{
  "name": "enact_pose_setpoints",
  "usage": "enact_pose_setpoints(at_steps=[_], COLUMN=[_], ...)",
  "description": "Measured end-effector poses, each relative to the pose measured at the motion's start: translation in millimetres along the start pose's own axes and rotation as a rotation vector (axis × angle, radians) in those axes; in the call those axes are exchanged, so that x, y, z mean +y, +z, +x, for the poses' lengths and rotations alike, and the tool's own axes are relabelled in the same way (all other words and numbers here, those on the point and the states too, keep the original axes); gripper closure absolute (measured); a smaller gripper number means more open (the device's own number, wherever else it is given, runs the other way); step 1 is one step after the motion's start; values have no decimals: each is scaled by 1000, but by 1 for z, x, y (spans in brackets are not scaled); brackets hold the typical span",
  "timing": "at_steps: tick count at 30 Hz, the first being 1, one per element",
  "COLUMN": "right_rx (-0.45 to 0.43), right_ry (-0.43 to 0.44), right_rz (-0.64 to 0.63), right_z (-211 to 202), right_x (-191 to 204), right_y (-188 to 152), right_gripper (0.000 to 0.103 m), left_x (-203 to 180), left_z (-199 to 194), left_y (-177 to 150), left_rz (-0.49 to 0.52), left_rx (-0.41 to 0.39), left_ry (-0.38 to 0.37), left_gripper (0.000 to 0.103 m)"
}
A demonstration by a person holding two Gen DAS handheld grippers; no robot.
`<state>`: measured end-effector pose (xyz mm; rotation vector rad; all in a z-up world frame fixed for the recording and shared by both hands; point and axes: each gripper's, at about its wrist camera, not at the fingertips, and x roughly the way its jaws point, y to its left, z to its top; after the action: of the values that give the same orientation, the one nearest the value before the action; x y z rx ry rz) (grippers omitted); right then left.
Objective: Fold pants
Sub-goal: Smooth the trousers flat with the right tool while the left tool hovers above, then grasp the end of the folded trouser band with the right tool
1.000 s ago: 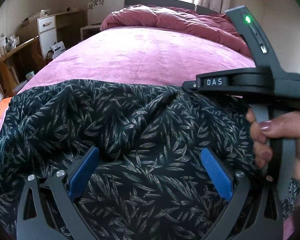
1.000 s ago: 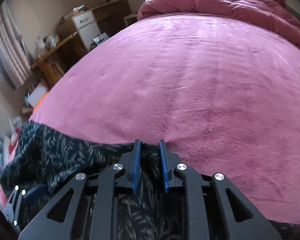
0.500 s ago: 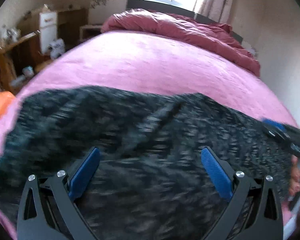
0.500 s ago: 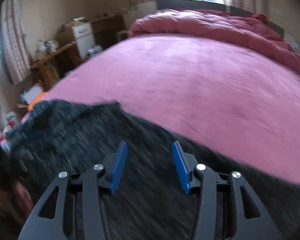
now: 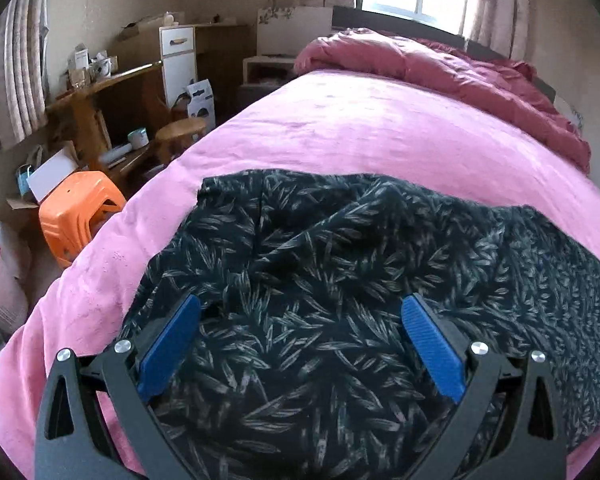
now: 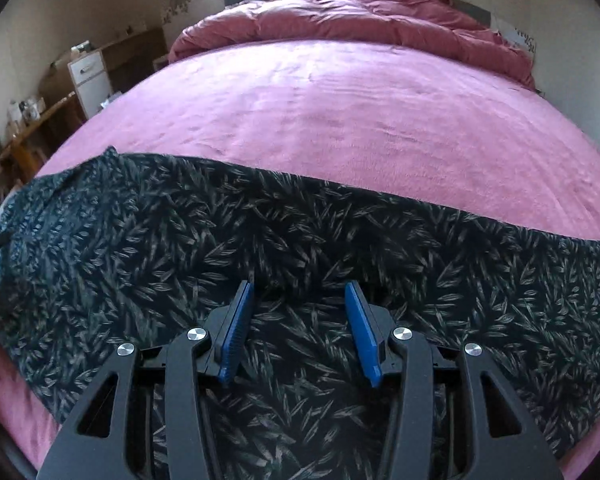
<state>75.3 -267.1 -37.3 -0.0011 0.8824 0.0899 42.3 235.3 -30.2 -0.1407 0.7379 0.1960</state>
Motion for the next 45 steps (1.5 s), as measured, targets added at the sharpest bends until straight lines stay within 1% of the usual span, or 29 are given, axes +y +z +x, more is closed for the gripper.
enact_pose_setpoints(at_steps=[1,2,5,8,9,11,12,13,14,15,17,18,19,21,24,26,27,28,30,32,33,35,36,39,40,41,42,43,45], right_rx=[-13,-29,-73,-102,-119,-153,-167,-191,-207,-229,-259,-274,-284,-292,-264,-263,-266,-279,-334,-356,-363,-362,-364,-351,-345,-335,-325,-325,-360], right_ry=[25,38,80,75,63,38,27,18,16,12,0,-25,-38,-61,-78,-61,-45,-30,-3,-4,1,1,2,-9,-15,-17,-24,-33,-15], right_rz=[20,52,190,309,360,444,485,556,613,699,814,904,960,1101,1219,1254,1276,1297,1325,1312,1296,1284,1287,1276,1267,1253,1245,1244,1230], right_z=[-6,-13,-35,-53,-62,-77,-84,-93,-98,-106,-114,-120,-124,-128,-129,-124,-121,-121,-121,-118,-114,-108,-105,-96,-95,-94,-93,-96,-105], right_x=[-3,-3,-26,-49,-60,-79,-87,-102,-114,-131,-155,-172,-182,-210,-242,-257,-264,-272,-280,-284,-285,-290,-292,-300,-302,-303,-302,-300,-293], right_y=[-1,-4,-11,-21,-25,-33,-35,-41,-46,-54,-67,-78,-87,-108,-129,-137,-142,-145,-151,-148,-142,-140,-138,-129,-124,-119,-115,-114,-110], right_gripper=[45,41,41,41,41,34,32,31,31,31,31,31,31,31,36,41,42,44,45,51,52,60,61,69,77,88,92,93,94], left_x=[0,-2,-4,-12,-15,-28,-35,-42,-47,-55,-68,-70,-73,-77,-73,-68,-65,-62,-60,-60,-59,-59,-59,-59,-59,-59,-59,-59,-58], left_z=[-4,-12,-34,-48,-49,-52,-54,-54,-54,-54,-52,-51,-51,-53,-52,-47,-46,-45,-44,-43,-41,-40,-39,-37,-37,-36,-36,-35,-34], left_y=[-2,-5,-14,-23,-23,-26,-29,-32,-33,-38,-46,-47,-49,-51,-50,-48,-46,-45,-45,-45,-45,-45,-45,-44,-44,-44,-43,-43,-42], left_rz=[8,19,25,26,31,57,77,97,111,134,201,225,240,252,232,203,192,182,175,176,178,179,179,178,177,176,177,177,176], left_rx=[-21,-58,-125,-147,-150,-144,-134,-117,-106,-99,-90,-83,-78,-78,-68,-44,-38,-36,-36,-32,-28,-22,-21,-17,-16,-15,-14,-12,-11], left_ry=[-14,-43,-105,-156,-166,-197,-223,-255,-271,-279,-272,-266,-264,-267,-272,-276,-279,-283,-290,-288,-286,-284,-284,-285,-286,-287,-287,-287,-288], left_gripper=[2,2,2,2,2,2,2,2,2,2,2,2,2,2,2,2,2,2,2,2,2,2,2,2,2,2,2,2,2])
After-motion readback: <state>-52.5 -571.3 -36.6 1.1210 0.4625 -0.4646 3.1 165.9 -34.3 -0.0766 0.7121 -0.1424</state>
